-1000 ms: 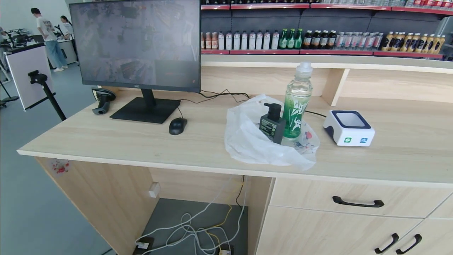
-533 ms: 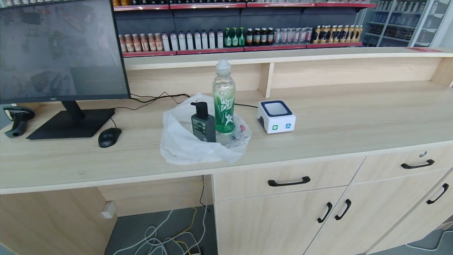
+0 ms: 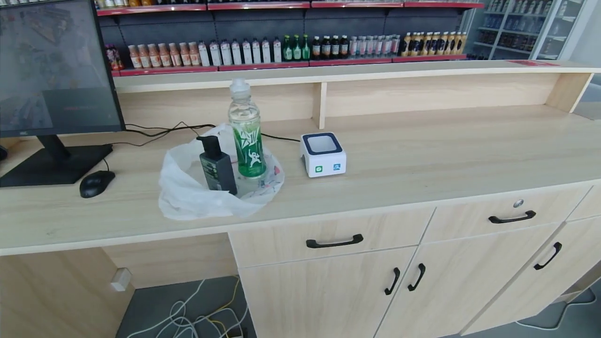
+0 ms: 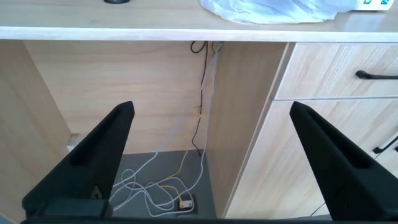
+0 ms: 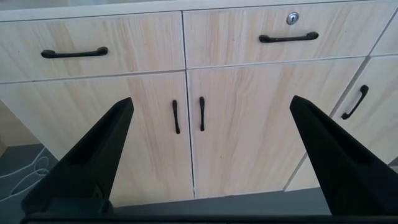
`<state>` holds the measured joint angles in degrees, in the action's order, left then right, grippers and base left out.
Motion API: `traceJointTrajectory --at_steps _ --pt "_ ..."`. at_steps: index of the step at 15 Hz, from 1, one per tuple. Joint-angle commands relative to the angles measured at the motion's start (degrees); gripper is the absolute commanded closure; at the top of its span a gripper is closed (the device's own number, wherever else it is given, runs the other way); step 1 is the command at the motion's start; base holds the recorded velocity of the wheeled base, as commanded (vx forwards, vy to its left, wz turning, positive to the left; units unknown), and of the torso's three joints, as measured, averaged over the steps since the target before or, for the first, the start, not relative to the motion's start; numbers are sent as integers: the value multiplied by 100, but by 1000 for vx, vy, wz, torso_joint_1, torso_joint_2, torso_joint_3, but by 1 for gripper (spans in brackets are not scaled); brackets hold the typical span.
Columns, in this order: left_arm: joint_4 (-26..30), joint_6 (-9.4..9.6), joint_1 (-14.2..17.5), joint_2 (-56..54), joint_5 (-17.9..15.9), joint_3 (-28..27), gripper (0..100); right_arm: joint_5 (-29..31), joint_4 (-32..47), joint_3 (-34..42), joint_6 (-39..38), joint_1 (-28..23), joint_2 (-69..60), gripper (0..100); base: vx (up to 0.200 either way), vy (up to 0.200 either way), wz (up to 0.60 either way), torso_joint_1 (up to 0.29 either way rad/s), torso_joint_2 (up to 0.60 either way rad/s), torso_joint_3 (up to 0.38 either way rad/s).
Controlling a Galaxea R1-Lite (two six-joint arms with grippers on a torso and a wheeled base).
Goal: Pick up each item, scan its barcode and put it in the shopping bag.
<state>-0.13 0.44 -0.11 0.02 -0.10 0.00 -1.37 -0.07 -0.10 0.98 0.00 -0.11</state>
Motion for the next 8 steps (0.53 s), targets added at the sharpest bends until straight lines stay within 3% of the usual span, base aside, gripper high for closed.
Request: traceJointTrajectory --at_steps 1,4,6,8 --pt "-4 0 2 -2 1 0 0 5 -1 1 -1 0 11 0 0 -200 0 2 -2 -2" --pt "-4 0 2 -2 1 0 0 5 -1 10 -1 0 11 0 0 -200 600 4 4 2" --pt "-4 -9 2 -2 1 0 0 5 -1 1 -1 0 11 0 0 -200 0 2 0 -2" --pt "-4 -9 2 -2 1 0 0 5 -1 1 -1 0 11 0 0 0 0 0 0 0"
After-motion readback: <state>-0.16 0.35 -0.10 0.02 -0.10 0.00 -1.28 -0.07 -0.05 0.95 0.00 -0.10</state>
